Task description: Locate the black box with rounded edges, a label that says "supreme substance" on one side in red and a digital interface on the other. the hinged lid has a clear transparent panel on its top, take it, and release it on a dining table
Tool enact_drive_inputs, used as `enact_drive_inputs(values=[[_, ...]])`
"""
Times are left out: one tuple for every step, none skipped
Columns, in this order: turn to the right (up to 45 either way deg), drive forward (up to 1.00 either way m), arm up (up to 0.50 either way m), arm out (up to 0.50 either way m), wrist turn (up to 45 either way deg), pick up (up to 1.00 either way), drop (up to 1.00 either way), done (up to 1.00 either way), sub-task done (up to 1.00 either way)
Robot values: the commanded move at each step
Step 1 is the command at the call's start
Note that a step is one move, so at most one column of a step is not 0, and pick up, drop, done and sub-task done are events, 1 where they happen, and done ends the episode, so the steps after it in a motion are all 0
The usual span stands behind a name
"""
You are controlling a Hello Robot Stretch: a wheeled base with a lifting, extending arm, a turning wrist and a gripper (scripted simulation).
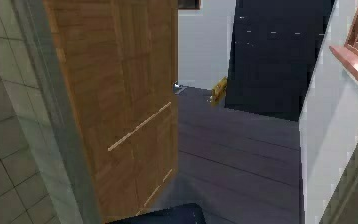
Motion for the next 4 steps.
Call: enact_drive_inputs(values=[[0.0,0.50,0.00,0.00,0.0,0.00,0.00,0.00,0.00],[24.0,0.00,0.00,0.00,0.0,0.00,0.00,0.00,0.00],[0.0,1.00,0.00,0.00,0.0,0.00,0.00,0.00,0.00],[9.0,0.00,0.00,0.00,0.0,0.00,0.00,0.00,0.00]])
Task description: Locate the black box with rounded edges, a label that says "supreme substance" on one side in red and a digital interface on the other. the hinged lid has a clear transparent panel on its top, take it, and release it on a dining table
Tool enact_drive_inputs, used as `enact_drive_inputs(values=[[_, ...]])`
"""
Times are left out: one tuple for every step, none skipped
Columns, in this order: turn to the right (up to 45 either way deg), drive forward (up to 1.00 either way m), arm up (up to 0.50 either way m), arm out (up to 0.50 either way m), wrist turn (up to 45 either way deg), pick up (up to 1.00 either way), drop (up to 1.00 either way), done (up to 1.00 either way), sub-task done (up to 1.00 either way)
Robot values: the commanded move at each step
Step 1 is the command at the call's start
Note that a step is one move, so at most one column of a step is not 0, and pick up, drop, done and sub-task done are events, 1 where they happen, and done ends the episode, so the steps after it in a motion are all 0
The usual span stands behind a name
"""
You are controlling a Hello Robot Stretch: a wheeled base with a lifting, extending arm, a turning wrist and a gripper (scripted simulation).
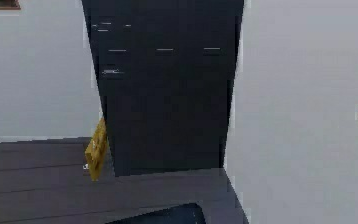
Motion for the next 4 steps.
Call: enact_drive_inputs(values=[[0.0,0.20,0.00,0.00,0.0,0.00,0.00,0.00,0.00],[-45.0,0.00,0.00,0.00,0.0,0.00,0.00,0.00,0.00],[-15.0,0.00,0.00,0.00,0.0,0.00,0.00,0.00,0.00],[0.0,0.30,0.00,0.00,0.0,0.00,0.00,0.00,0.00]])
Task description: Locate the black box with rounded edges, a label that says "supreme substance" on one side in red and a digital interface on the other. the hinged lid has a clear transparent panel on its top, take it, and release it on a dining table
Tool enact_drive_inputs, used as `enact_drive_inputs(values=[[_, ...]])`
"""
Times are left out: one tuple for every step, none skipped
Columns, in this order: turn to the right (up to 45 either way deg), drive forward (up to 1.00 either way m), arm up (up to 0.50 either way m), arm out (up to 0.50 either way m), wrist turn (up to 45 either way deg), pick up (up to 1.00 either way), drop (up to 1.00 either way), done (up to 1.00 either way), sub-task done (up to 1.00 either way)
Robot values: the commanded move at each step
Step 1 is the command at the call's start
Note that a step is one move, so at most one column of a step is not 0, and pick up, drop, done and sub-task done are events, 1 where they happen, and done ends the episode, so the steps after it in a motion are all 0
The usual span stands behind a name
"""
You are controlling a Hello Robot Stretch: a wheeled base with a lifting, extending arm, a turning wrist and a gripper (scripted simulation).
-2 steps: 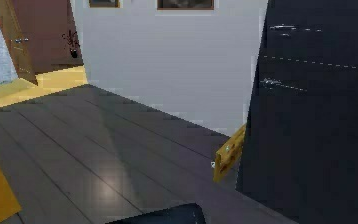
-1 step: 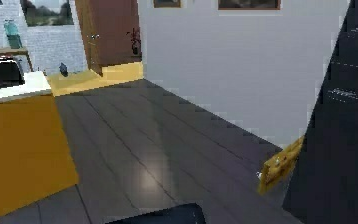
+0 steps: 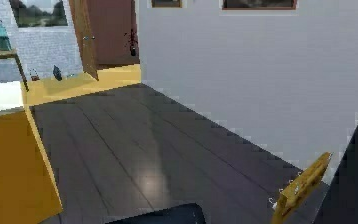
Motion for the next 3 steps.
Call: enact_drive_inputs(values=[[-15.0,0.00,0.00,0.00,0.0,0.00,0.00,0.00,0.00],[0.0,1.00,0.00,0.00,0.0,0.00,0.00,0.00,0.00],[-6.0,0.00,0.00,0.00,0.0,0.00,0.00,0.00,0.00]])
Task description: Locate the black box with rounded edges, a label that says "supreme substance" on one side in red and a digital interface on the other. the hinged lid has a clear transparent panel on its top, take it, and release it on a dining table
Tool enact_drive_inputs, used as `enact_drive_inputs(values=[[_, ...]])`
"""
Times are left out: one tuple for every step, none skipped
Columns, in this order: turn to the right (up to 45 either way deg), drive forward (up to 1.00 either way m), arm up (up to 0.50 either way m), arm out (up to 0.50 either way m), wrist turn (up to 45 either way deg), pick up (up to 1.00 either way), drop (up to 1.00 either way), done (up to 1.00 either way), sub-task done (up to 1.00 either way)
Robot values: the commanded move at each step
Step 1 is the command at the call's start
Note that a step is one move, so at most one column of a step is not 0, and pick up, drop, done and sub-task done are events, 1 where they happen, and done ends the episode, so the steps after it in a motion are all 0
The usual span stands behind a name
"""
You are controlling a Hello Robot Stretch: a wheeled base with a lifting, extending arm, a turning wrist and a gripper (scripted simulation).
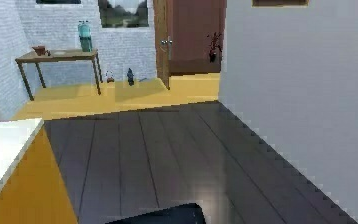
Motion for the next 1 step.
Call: enact_drive_inputs(values=[[0.0,0.35,0.00,0.00,0.0,0.00,0.00,0.00,0.00]])
